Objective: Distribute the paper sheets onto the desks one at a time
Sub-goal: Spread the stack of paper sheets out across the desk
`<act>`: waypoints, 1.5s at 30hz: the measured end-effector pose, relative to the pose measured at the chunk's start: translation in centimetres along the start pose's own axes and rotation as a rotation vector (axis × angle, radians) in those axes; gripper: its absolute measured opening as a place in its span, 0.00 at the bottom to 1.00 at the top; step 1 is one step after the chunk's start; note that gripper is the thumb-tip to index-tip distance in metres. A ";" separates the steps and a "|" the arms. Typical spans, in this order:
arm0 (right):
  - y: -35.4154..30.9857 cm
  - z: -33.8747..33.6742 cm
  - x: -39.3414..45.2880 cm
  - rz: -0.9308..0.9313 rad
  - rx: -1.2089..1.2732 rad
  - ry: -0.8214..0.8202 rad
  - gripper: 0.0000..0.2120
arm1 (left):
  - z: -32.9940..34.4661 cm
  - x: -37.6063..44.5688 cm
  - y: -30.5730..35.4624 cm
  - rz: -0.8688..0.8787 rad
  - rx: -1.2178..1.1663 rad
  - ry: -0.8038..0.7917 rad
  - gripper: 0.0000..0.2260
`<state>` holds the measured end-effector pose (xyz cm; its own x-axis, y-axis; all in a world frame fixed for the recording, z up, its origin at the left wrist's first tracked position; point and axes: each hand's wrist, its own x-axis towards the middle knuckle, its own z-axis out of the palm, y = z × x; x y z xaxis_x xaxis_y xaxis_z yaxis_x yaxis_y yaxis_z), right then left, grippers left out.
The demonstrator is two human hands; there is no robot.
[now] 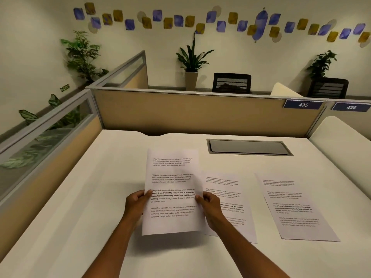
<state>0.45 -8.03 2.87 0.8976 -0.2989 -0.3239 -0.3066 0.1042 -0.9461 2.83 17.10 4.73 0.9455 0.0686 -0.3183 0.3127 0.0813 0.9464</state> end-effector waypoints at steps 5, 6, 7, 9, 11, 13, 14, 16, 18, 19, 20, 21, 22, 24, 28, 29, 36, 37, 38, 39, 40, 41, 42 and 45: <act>0.9 2.2 1.1 0.051 -0.069 0.017 0.05 | -2.0 0.2 0.0 -0.015 0.030 -0.019 0.14; 1.1 2.6 1.2 0.057 -0.084 0.015 0.06 | -2.4 0.3 -0.1 -0.017 0.034 -0.007 0.17; 1.3 3.1 1.4 0.064 -0.104 0.010 0.08 | -2.9 0.4 -0.2 -0.017 0.043 0.011 0.18; 1.6 3.9 1.7 0.072 -0.144 -0.006 0.10 | -3.7 0.7 -0.6 -0.014 0.083 0.057 0.20; 1.8 4.7 1.9 0.080 -0.169 -0.023 0.11 | -4.4 1.0 -1.1 -0.008 0.126 0.103 0.21; 1.9 5.5 1.9 0.085 -0.170 -0.032 0.12 | -4.8 1.1 -1.4 0.002 0.173 0.142 0.20; 1.7 5.9 1.8 0.088 -0.169 -0.031 0.13 | -4.9 1.3 -1.5 0.010 0.198 0.161 0.20; 1.5 6.5 1.5 0.098 -0.179 -0.025 0.14 | -5.0 1.3 -1.7 0.030 0.245 0.199 0.19; 1.6 6.9 1.4 0.091 -0.207 -0.010 0.18 | -5.1 1.4 -1.8 0.045 0.295 0.234 0.18; 1.6 7.0 1.3 0.088 -0.218 -0.002 0.20 | -5.2 1.6 -1.9 0.053 0.322 0.244 0.18; 1.7 7.1 1.3 0.088 -0.230 -0.001 0.22 | -5.3 1.7 -2.0 0.058 0.344 0.250 0.17; 1.7 7.2 1.1 0.090 -0.243 -0.009 0.24 | -5.4 1.8 -2.2 0.061 0.361 0.254 0.17; 1.8 7.2 1.0 0.088 -0.266 -0.023 0.24 | -5.5 1.9 -2.3 0.063 0.377 0.258 0.18; 2.0 7.3 0.7 0.048 -0.375 -0.055 0.26 | -5.6 2.0 -2.7 0.078 0.420 0.270 0.19; 2.6 7.3 0.2 -0.056 -0.653 -0.152 0.27 | -5.6 2.4 -3.4 0.117 0.492 0.253 0.23; 2.7 7.2 0.0 -0.079 -0.720 -0.187 0.27 | -5.7 2.5 -3.5 0.117 0.499 0.238 0.25; 3.9 7.0 -0.3 -0.251 -1.073 -0.361 0.28 | -6.1 2.9 -5.6 0.192 0.943 0.112 0.31; 4.0 7.1 -0.3 -0.272 -1.117 -0.366 0.28 | -6.3 2.9 -5.7 0.190 1.027 0.089 0.29; 4.2 7.1 -0.3 -0.292 -1.156 -0.367 0.28 | -6.5 2.9 -5.9 0.177 1.102 0.057 0.28; 4.4 7.2 -0.2 -0.313 -1.185 -0.364 0.28 | -6.7 2.8 -6.1 0.155 1.162 0.023 0.28; 4.7 7.2 -0.2 -0.328 -1.205 -0.362 0.28 | -6.9 2.8 -6.4 0.133 1.210 -0.006 0.28; 4.9 7.2 -0.2 -0.336 -1.217 -0.360 0.28 | -7.0 2.8 -6.6 0.121 1.240 -0.025 0.28; 5.0 7.2 -0.2 -0.339 -1.224 -0.356 0.28 | -7.1 2.7 -6.8 0.120 1.252 -0.032 0.28; 5.2 7.2 -0.1 -0.355 -1.219 -0.344 0.28 | -7.2 2.7 -7.1 0.130 1.253 -0.037 0.29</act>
<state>1.09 -0.65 -1.98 0.9666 0.1418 -0.2134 0.0368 -0.9011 -0.4320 2.54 23.90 -3.22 0.9713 -0.0243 -0.2367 0.0696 -0.9223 0.3802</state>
